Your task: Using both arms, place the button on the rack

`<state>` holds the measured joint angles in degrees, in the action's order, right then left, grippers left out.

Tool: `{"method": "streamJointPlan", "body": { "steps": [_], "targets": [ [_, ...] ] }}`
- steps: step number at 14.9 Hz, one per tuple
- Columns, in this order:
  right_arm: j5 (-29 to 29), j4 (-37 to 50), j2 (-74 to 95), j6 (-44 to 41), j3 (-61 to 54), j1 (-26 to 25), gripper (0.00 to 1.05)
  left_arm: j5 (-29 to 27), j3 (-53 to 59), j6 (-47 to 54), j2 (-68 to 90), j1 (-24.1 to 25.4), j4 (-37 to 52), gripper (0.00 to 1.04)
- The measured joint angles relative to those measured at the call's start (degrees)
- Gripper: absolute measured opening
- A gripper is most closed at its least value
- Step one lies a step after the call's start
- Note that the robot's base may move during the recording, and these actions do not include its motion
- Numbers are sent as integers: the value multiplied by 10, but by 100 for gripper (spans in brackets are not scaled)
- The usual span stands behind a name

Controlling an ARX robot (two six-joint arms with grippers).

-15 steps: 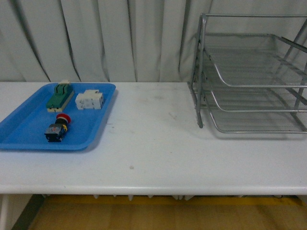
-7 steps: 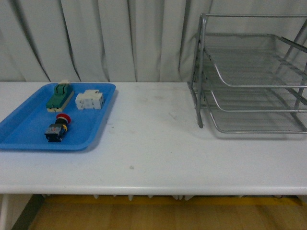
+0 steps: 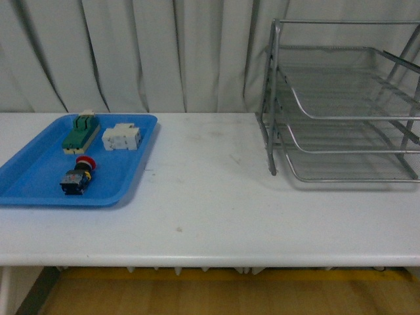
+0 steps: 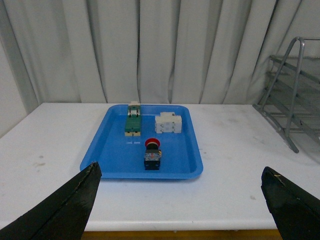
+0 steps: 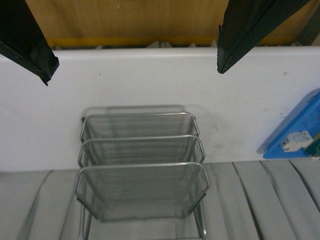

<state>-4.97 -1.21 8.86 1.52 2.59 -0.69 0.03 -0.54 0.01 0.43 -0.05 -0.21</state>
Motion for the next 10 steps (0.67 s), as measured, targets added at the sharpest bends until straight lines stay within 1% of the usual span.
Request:
{"method": "streamJointPlan", "body": {
  "steps": [2, 4, 5, 7, 9, 10],
  "targets": [
    [-21, 140, 168, 83, 16, -2, 98, 0, 0, 0, 0, 0, 0, 98],
    [-49, 360, 416, 224, 61, -13, 98, 0, 0, 0, 0, 0, 0, 98],
    [-57, 455, 531, 296, 90, -14, 98, 0, 0, 0, 0, 0, 0, 98],
    [-66, 569, 691, 403, 139, -17, 98, 0, 0, 0, 0, 0, 0, 98],
    [-67, 624, 814, 473, 186, -16, 98, 0, 0, 0, 0, 0, 0, 98],
    [-67, 632, 866, 498, 209, -12, 98, 0, 0, 0, 0, 0, 0, 98]
  ]
}}
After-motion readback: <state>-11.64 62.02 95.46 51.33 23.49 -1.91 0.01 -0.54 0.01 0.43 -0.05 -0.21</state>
